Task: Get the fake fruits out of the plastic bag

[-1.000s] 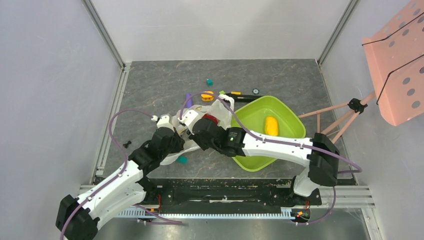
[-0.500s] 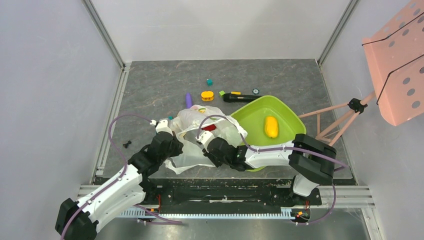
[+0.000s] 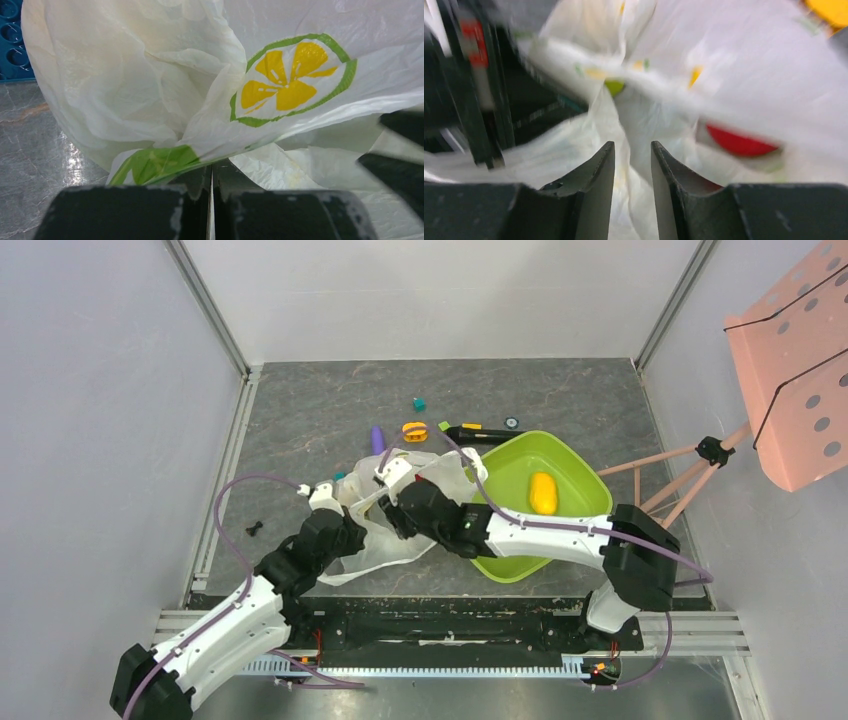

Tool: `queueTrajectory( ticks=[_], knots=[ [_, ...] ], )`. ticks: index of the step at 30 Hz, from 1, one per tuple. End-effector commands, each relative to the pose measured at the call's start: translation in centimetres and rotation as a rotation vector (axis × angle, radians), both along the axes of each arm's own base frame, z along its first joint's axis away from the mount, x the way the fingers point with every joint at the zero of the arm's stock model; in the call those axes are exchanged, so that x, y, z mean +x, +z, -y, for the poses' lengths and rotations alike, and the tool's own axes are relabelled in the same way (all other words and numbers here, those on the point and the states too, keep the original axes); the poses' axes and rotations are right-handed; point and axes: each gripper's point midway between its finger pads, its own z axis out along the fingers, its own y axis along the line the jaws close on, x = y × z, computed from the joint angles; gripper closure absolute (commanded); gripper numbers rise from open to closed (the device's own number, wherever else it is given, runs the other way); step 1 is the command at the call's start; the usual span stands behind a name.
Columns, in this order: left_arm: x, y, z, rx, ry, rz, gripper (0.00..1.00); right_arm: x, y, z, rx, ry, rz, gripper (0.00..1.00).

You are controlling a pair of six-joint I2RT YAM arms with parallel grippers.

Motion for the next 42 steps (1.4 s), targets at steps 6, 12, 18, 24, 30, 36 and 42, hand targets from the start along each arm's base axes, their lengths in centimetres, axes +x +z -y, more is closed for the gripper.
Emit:
queueTrajectory(
  ticks=[6,12,18,24,30,36,42],
  knots=[
    [1.1,1.0,0.3,-0.032,0.005,0.074,0.98,6.8,2.2,0.7,0.002,-0.156,0.013,0.64],
    [1.6,1.0,1.4,-0.041,-0.052,0.102,0.98,8.9,1.7,1.1,-0.019,-0.175,0.02,0.57],
    [1.4,0.7,2.5,-0.053,-0.125,0.126,0.98,10.5,0.9,1.8,-0.048,-0.201,0.02,0.49],
    [1.9,1.1,2.7,-0.063,-0.135,0.179,0.98,11.4,0.9,2.5,-0.098,-0.239,0.04,0.39],
    [2.1,1.3,3.3,-0.065,-0.168,0.203,0.98,12.3,0.5,3.2,-0.173,-0.279,0.058,0.3],
    [2.2,1.1,4.1,-0.055,-0.219,0.203,0.98,12.7,-0.9,4.0,-0.247,-0.31,0.055,0.22],
    [2.3,1.1,4.3,-0.048,-0.237,0.203,0.98,12.9,-1.8,5.4,-0.314,-0.353,0.065,0.18]
  ],
)
